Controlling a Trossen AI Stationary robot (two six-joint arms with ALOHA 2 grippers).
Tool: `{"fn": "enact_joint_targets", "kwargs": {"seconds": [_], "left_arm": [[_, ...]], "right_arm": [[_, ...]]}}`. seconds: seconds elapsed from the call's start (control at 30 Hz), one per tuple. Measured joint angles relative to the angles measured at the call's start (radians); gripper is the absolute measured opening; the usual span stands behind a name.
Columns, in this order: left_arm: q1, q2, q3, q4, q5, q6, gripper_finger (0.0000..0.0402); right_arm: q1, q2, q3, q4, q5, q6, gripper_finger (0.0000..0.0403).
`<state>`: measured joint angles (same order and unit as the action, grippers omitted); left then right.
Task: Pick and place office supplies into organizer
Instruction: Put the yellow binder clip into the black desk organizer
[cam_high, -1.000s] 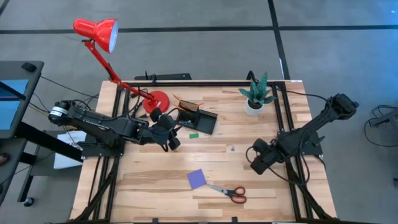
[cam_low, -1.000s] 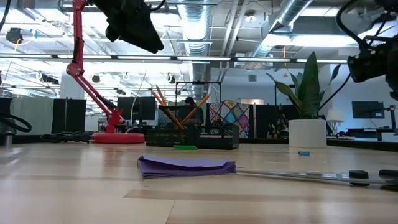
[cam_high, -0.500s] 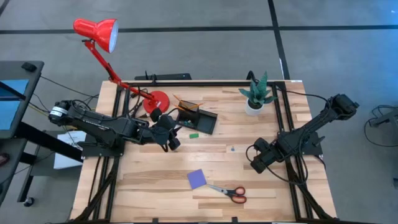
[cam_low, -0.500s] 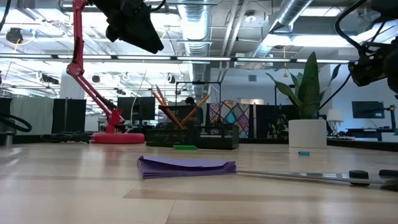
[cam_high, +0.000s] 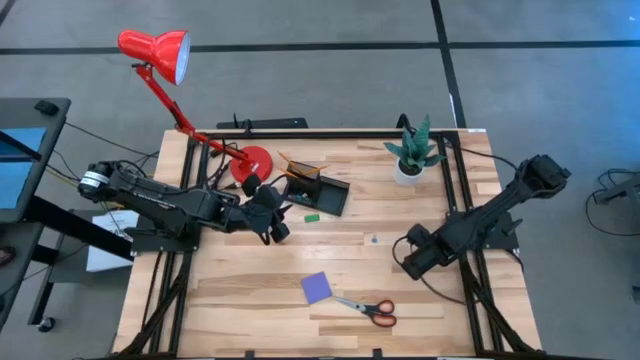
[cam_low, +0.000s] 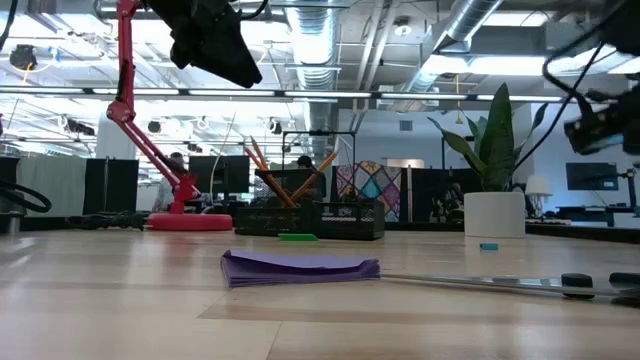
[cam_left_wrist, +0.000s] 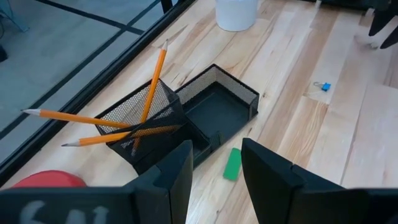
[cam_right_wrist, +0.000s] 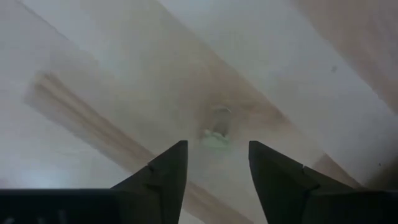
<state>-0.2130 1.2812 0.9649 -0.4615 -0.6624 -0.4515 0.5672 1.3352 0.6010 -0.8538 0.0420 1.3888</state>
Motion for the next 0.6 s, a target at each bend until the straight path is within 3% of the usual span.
{"fn": "enact_joint_targets", "kwargs": {"seconds": [0.2,0.6], "left_arm": [[0.0,0.0,0.0,0.002,0.0,-0.004,0.0129],[0.0,0.0,0.0,0.006,0.002,-0.007,0.0129]], "right_arm": [[-0.001,0.102,0.008,0.006,-0.052,-0.005,0.0163],[-0.032,0.134,0.048,-0.02,-0.03,-0.011,0.0165]]}}
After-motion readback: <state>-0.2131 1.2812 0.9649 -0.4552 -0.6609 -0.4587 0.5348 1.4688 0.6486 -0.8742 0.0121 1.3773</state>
